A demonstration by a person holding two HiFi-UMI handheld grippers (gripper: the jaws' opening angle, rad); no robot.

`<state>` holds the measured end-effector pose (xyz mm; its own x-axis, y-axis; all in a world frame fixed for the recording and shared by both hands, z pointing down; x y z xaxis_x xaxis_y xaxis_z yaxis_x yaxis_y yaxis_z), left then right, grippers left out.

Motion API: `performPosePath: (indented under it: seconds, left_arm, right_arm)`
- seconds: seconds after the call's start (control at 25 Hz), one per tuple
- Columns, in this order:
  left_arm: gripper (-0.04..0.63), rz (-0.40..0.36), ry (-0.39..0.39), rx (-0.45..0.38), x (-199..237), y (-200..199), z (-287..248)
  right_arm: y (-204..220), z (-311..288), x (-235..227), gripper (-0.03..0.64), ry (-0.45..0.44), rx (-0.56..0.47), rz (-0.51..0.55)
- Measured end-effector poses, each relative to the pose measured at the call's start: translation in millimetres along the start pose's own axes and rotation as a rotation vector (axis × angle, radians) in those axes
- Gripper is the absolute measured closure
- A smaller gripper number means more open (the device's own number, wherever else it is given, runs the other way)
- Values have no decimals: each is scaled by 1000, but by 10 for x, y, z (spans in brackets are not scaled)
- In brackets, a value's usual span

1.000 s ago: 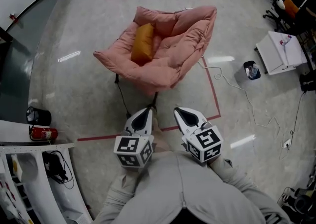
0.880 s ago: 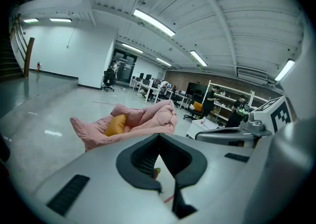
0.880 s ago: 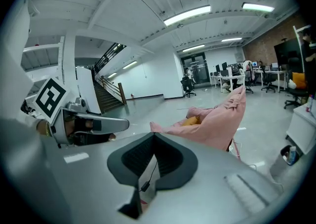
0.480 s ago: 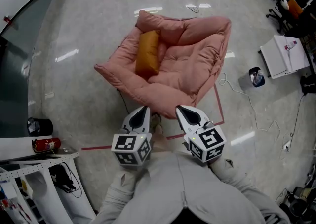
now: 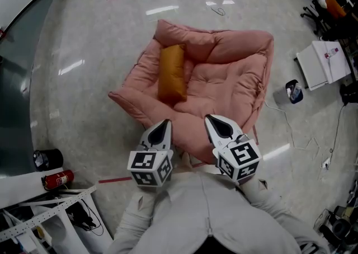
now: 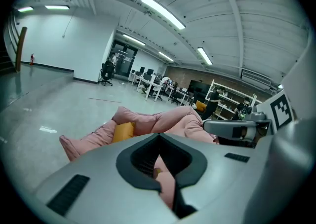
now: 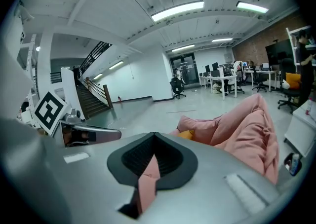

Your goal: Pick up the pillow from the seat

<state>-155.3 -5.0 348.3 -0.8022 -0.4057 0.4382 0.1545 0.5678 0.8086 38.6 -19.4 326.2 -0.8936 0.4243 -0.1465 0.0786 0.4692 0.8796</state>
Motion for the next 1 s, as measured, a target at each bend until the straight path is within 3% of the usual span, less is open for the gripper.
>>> performPosePath:
  seconds: [0.52, 1.0]
  left_arm:
    - [591, 40, -26, 82, 682, -169, -523]
    - [589, 71, -57, 154, 1158, -229, -1207]
  right_arm:
    - [-130, -811, -5, 617, 20, 47, -3]
    - [-115, -1370, -313, 617, -5, 130, -30]
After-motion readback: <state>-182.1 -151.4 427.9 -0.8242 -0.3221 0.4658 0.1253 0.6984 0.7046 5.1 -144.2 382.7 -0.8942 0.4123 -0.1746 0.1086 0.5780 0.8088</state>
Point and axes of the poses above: the fingertips, and each gripper's own axes: z backward along the fingers, x to its left, y out of its underside, the point moved 8 cm from there along z, backward along the fingers, and after that the axes turned 11 degrees about y, right-handed, at the moved point
